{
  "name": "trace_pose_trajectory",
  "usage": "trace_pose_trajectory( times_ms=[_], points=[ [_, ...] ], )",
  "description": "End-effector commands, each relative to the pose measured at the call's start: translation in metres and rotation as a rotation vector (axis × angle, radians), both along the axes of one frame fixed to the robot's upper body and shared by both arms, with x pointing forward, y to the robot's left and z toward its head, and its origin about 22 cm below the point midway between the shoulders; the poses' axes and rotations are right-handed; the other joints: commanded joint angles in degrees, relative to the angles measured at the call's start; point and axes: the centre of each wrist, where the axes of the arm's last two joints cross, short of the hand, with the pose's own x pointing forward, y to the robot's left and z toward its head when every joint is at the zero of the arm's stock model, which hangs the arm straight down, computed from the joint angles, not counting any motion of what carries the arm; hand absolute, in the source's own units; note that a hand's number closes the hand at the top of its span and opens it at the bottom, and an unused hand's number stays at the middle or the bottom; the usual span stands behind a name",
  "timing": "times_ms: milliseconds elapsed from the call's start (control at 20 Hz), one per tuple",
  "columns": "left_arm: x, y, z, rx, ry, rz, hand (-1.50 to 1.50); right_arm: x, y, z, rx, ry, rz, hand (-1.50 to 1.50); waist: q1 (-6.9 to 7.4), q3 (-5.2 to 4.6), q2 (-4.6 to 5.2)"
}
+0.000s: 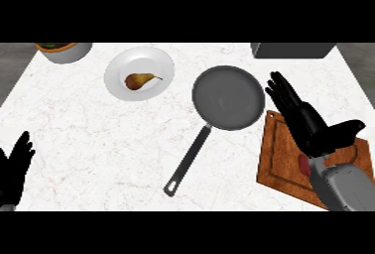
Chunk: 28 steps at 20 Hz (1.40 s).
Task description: Pick the bell pepper from the cutting board and place it in the pan
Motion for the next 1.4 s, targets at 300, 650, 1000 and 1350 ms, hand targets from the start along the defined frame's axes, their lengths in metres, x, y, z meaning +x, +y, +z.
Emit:
trace_pose_trajectory(
  times_ms=[300,650,1000,1350],
  points=[
    [0.054,-0.076,0.057,-0.228,-0.341,-0.261,0.00,0.007,-0.108,0.088,-0.513,-0.238,-0.010,1.50,-2.92,-0.07,0.46],
    [0.054,-0.087,0.065,-0.234,-0.377,-0.274,0.00,-0.063,-0.203,0.070,-0.721,-0.389,-0.101,-1.50,-3.73,0.32,0.69],
    [0.055,-0.096,0.065,-0.252,-0.354,-0.292,0.00,-0.090,-0.205,0.098,-0.968,-0.459,0.001,-1.50,-1.50,0.13,0.90],
    [0.061,-0.111,0.068,-0.273,-0.360,-0.325,0.00,-0.073,-0.173,0.127,-1.239,-0.354,0.077,-1.50,0.53,0.11,1.37]
  ],
)
